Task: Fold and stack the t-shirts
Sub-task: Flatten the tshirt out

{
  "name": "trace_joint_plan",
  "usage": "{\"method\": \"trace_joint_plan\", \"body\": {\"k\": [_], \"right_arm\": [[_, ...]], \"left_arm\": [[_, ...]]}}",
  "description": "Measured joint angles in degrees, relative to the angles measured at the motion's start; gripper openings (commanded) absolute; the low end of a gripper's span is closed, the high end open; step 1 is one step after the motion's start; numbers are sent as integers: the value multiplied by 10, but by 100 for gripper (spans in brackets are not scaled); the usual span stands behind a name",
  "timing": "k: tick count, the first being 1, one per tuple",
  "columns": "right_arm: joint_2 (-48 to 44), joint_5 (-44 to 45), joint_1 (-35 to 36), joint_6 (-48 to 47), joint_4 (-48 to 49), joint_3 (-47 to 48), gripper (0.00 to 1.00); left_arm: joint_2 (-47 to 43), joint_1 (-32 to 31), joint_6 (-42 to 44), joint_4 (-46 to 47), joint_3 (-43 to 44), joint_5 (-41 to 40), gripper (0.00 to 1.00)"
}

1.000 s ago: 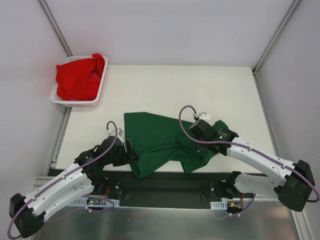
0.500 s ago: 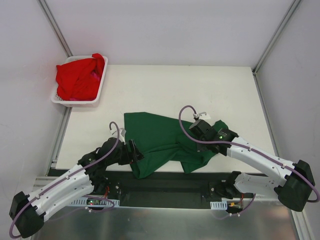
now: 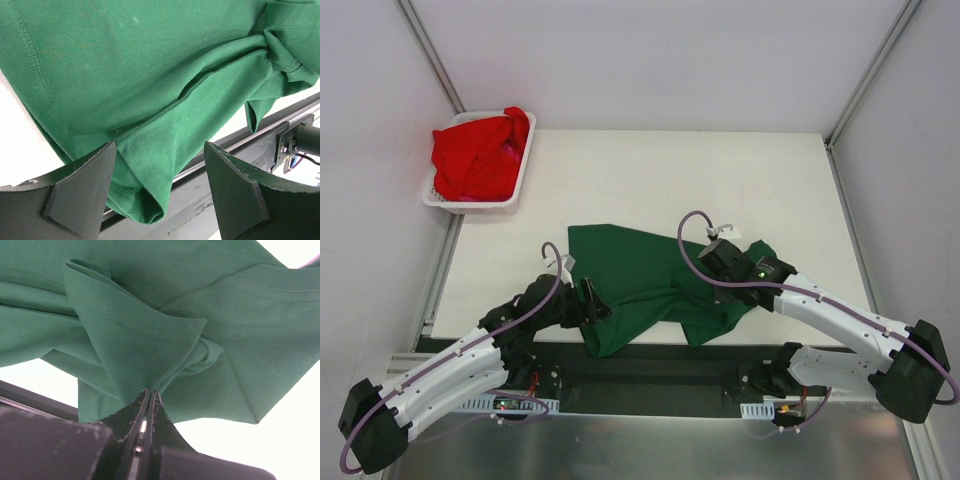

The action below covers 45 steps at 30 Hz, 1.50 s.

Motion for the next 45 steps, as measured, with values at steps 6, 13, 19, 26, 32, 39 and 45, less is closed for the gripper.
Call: {"method": "trace_joint_plan", "body": {"k": [6,13,19,26,32,39,45], "right_arm": [[-1,0,0,0,0,0,1],[-3,0,0,0,0,0,1],[-3,0,0,0,0,0,1],[-3,0,0,0,0,0,1],[-3,0,0,0,0,0,1],[-3,0,0,0,0,0,1],[-3,0,0,0,0,0,1]], "left_arm": [[4,0,0,6,-4,0,70],[5,0,2,7,-12,2,69],[5,0,2,6,-16,2,64],[7,0,1,6,-22,2,62],[-3,0,-2,4,-34,2,51],[-7,0,-3,6,-38,2,49],[-7,0,-4,12,-38,2,44]]}}
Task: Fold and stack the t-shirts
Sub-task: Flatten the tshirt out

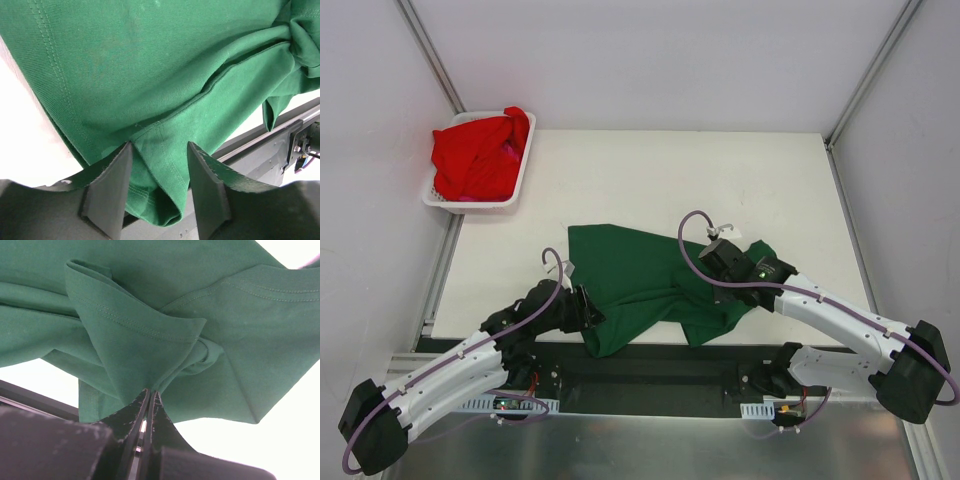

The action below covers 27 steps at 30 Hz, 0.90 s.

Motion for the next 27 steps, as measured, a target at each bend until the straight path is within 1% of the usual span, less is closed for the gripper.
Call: {"method": "trace_joint_plan", "body": {"k": [1,3,4,5,8,9,12,15,21,25,27], "right_arm": [[0,0,0,0,0,0,1],[0,0,0,0,0,0,1],[0,0,0,0,0,0,1],[0,0,0,0,0,0,1],[0,0,0,0,0,0,1],[0,0,0,0,0,0,1],[0,0,0,0,0,0,1],[0,0,0,0,0,0,1],[0,0,0,0,0,0,1],[0,4,0,0,0,0,1],[-1,11,0,0,-4,2,1]], "left_arm": [[0,0,0,1,0,0,43],[0,0,0,4,0,0,33],[0,0,-1,5,0,0,30],[0,0,-3,7,0,0,24],[0,0,-3,13,0,0,15],[0,0,-4,14,0,-1,10],[0,0,-5,18,0,-1,3],[0,0,-5,21,0,-2,0],[0,0,-2,19,5,-2,0],[3,0,7,10,40,-3,0],[7,0,17,3,73,-5,0]]}}
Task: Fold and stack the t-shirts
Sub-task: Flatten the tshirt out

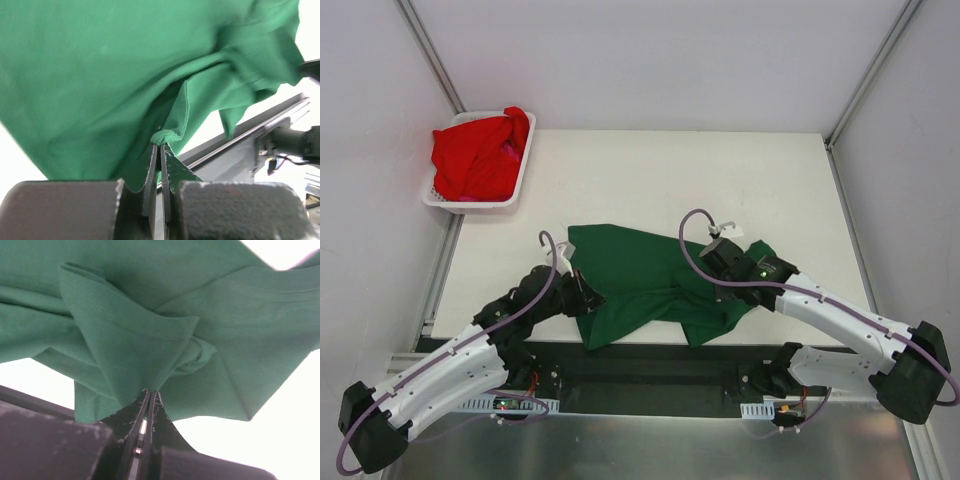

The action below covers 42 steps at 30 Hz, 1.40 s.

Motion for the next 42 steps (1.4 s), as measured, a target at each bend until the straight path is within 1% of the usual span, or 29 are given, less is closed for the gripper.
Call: {"method": "trace_joint_plan", "body": {"k": [7,10,15,19,28,31,42], "right_arm": [[-4,73,-4,-16,-34,66,1],[-9,106,-15,-25,-43,96,1],[-30,153,-59,-45,-60,131,1],[-48,173,-105,-63,-70,152,1],[-88,183,-180,-102,-85,159,1],[-93,183,-195,-113,-90,169,1],[-94,182,-249,-166,-89,259,1]], "left_arm": [[12,0,53,-56,136,-39,0],[12,0,74,-79,176,-58,0],[3,0,98,-126,208,-93,0],[-5,0,114,-159,222,-119,0],[-19,0,132,-200,241,-161,0],[-24,0,140,-212,257,-180,0],[9,0,212,-227,381,-265,0]]}}
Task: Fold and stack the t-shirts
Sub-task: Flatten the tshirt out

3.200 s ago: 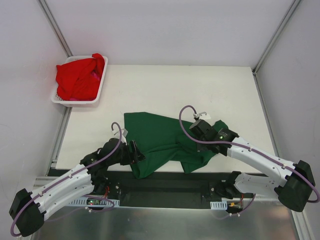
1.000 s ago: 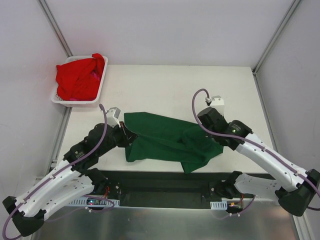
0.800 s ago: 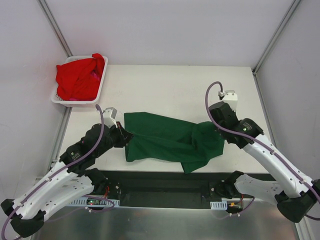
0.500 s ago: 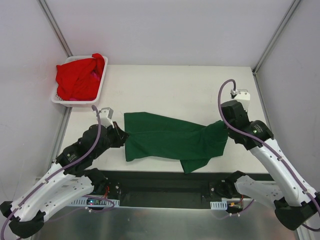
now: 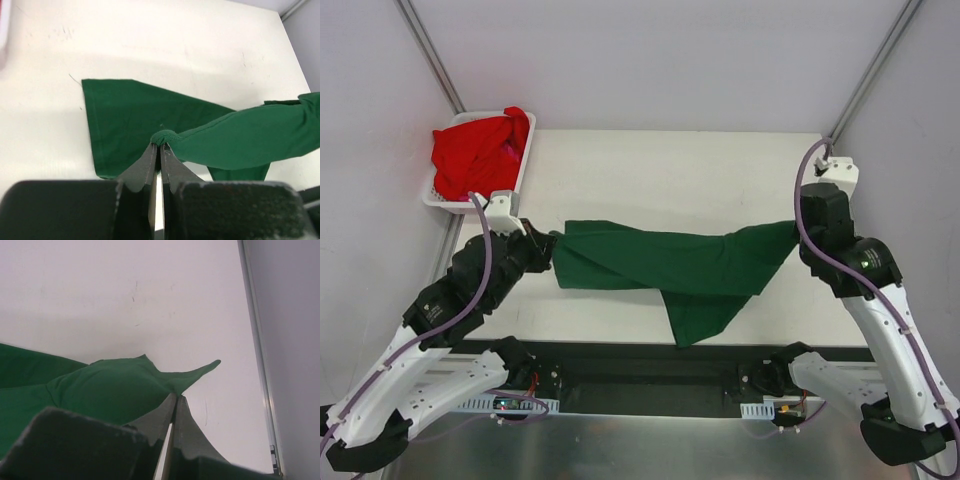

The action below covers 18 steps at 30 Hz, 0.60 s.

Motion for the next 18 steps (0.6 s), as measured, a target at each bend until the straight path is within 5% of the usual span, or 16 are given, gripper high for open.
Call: {"method": "trace_joint_plan", "body": {"k": [7,18], "right_arm": [[1,-28,-19,-49,20,103,1],[-30,-217,-20,-123,51,209,1]], "left_arm": [[37,0,48,0,71,-17,0],[65,0,112,0,172,19,0]]}}
